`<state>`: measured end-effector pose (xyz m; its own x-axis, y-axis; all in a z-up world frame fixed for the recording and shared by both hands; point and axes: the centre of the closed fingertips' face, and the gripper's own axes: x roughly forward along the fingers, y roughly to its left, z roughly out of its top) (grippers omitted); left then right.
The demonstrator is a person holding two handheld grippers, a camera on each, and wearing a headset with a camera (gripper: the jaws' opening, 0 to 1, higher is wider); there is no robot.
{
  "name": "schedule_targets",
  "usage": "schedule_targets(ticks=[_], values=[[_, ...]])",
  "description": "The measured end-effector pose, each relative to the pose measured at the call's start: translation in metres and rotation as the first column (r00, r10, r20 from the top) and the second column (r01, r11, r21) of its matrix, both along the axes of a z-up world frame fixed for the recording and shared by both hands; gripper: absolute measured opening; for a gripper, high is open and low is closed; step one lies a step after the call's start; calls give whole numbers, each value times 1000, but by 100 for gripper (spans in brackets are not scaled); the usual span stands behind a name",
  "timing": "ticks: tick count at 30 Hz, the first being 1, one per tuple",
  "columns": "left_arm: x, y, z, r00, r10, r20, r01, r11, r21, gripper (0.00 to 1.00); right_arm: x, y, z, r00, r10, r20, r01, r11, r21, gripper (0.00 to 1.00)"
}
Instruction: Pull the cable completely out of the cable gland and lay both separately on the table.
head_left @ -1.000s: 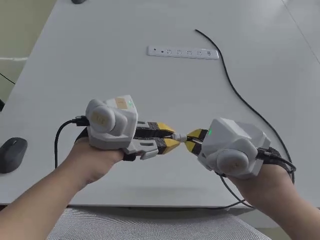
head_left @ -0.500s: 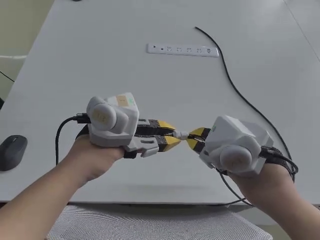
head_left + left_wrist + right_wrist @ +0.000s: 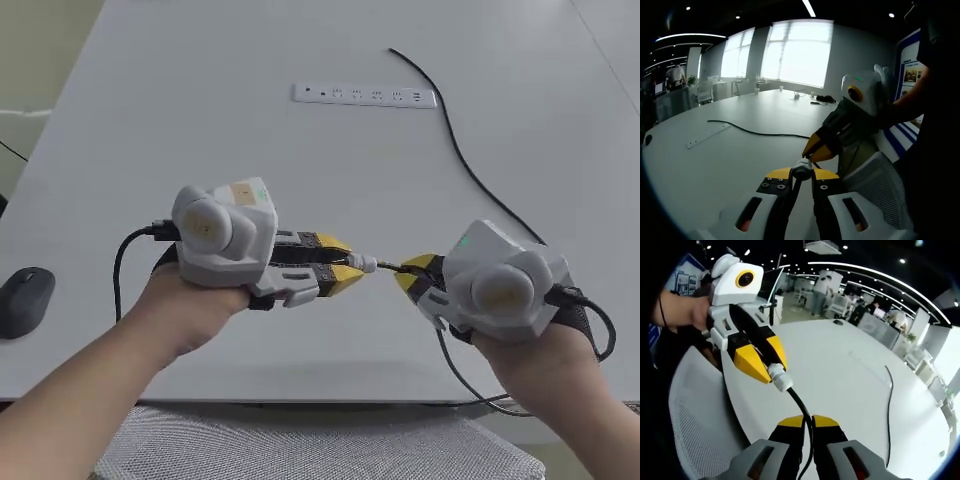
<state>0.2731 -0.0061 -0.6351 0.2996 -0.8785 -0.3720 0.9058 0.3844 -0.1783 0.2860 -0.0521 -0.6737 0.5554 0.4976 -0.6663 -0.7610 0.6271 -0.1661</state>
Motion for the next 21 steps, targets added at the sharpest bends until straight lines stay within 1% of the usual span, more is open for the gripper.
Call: schedule_targets(ticks=[1, 3, 5, 6, 9, 10, 14, 17, 18, 19, 21], values=[[0, 0, 0, 1000, 0, 1, 0, 1000, 1, 15, 0, -2, -2, 1000, -22, -19, 22, 1000, 14, 0], [0, 0, 0, 1000, 0, 1, 0, 1000, 0, 15, 1, -6, -4, 999, -41, -28, 42, 999, 25, 0], [0, 0, 1, 1000, 1, 1, -1, 1000, 0, 15, 1, -9, -7, 996, -70, -52, 73, 996, 50, 0], [0, 0, 1, 1000, 1, 1, -1, 1000, 0, 15, 1, -11, -9, 994, -87, -71, 92, 993, 69, 0], [-1, 0, 1, 1000, 3, 1, -3, 1000, 2, 15, 2, -15, -14, 988, -117, -98, 125, 989, 83, 0], [-1, 0, 1, 1000, 3, 1, -3, 1000, 2, 15, 2, -18, -17, 985, -133, -114, 144, 985, 97, 0], [-2, 0, 2, 1000, 3, 1, -3, 1000, 1, 15, 2, -24, -22, 978, -160, -136, 175, 979, 104, 0], [-2, 0, 2, 1000, 2, 3, -2, 1000, 1, 15, 1, -28, -26, 967, -193, -169, 216, 968, 128, 0], [-2, 0, 2, 1000, 2, 4, -2, 1000, 1, 15, 1, -30, -28, 960, -209, -185, 236, 962, 136, 0], [-2, 0, 2, 1000, 2, 5, -2, 1000, 1, 15, 1, -31, -29, 958, -214, -190, 242, 960, 139, 0], [-2, 0, 3, 1000, 2, 5, -2, 1000, -1, 15, 0, -35, -34, 937, -257, -237, 299, 940, 162, 0]])
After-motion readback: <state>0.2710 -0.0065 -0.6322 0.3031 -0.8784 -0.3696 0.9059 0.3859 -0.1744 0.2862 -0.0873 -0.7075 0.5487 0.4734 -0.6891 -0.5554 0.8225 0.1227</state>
